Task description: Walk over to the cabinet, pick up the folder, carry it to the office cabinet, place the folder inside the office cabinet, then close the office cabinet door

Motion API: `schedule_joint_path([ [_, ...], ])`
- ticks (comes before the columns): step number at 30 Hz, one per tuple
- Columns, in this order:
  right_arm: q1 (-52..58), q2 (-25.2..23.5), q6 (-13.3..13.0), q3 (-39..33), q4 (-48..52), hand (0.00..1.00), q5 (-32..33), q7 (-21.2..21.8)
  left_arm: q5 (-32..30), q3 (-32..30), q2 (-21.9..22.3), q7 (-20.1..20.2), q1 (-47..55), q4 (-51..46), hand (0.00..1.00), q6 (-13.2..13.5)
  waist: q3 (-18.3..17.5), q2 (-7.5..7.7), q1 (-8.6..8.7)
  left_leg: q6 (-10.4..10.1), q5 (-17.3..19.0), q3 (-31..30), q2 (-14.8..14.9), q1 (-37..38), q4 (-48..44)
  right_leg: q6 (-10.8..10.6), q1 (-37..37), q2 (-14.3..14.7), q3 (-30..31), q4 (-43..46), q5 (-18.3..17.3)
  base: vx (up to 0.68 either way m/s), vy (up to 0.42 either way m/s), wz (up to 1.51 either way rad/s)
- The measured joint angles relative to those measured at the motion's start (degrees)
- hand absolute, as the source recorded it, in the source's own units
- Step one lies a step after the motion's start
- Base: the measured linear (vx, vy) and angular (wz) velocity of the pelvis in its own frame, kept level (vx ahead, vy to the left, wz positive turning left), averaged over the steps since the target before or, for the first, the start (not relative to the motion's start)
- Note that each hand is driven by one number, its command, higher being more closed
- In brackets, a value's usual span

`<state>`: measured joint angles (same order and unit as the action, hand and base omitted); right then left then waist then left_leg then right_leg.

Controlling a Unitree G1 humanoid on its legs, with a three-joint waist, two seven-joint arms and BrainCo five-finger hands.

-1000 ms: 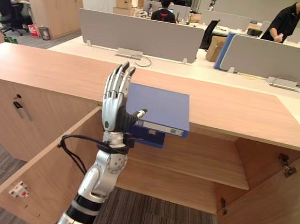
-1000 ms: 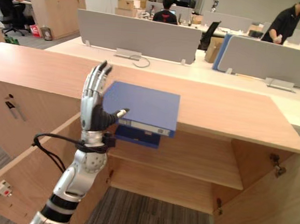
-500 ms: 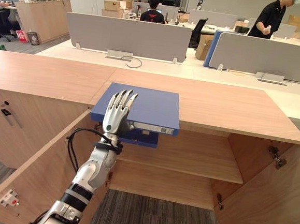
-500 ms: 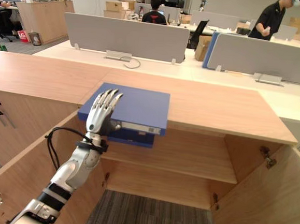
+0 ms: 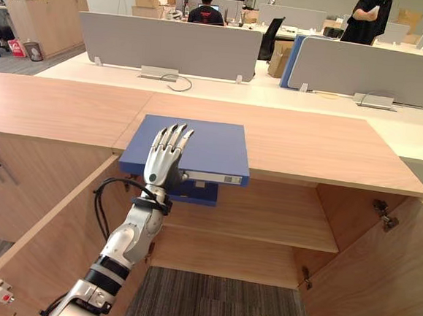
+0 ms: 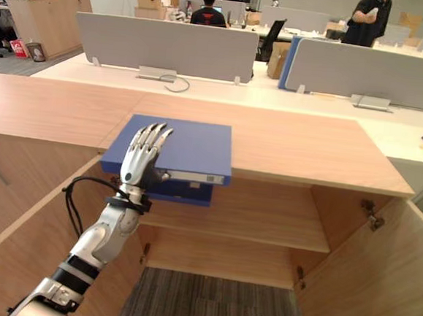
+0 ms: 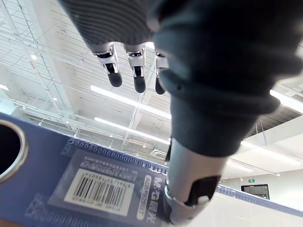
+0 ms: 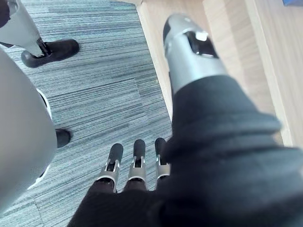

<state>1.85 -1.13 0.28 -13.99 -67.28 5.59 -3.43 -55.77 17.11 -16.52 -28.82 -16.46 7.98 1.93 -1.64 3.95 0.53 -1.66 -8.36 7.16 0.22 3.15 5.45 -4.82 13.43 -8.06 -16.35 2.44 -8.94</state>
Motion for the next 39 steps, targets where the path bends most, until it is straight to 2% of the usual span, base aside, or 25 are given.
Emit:
schedule_joint_path([
  [17, -0.2, 0.0, 0.1, 0.6, 0.0, 0.00, 0.0, 0.0, -0.7, 0.1, 0.1, 1.6, -0.3, 8.4, 0.00, 0.1, 0.8, 0.30, 0.50, -0.5, 0.9, 0.4, -0.5, 1.4, 0.0, 0.7, 1.8, 0.0, 0.2, -0.9, -0.4, 0.00, 0.002, 0.00],
  [18, -0.2, 0.0, 0.1, 0.6, 0.0, 0.00, 0.0, 0.0, -0.7, 0.1, 0.1, 1.7, -0.4, 8.9, 1.00, 0.0, 0.8, 0.30, 0.57, -0.5, 0.9, 0.5, -0.5, 1.4, 0.0, 0.7, 1.8, 0.0, 0.2, -0.9, -0.4, 0.00, 0.000, 0.00],
  [28, -0.2, 0.1, 0.1, 2.3, 0.0, 0.00, 0.0, 0.1, -5.0, -0.4, -1.2, 0.5, -5.2, 14.2, 1.00, -2.5, 0.5, 0.35, 1.58, -0.5, 1.2, 1.3, -0.3, 2.1, 0.0, 1.0, 2.0, 0.0, 0.8, -1.0, -0.5, -0.03, 0.024, -0.04],
  [39, -0.1, 0.1, 0.1, 1.9, 0.0, 0.00, 0.0, 0.1, -5.7, 0.1, -1.7, -0.6, -7.8, 14.9, 1.00, -2.2, 0.2, 0.46, 1.70, -0.4, 1.3, 1.3, -0.5, 2.0, 0.0, 0.9, 2.1, -0.1, 0.8, -1.0, -0.4, 0.00, 0.003, 0.00],
])
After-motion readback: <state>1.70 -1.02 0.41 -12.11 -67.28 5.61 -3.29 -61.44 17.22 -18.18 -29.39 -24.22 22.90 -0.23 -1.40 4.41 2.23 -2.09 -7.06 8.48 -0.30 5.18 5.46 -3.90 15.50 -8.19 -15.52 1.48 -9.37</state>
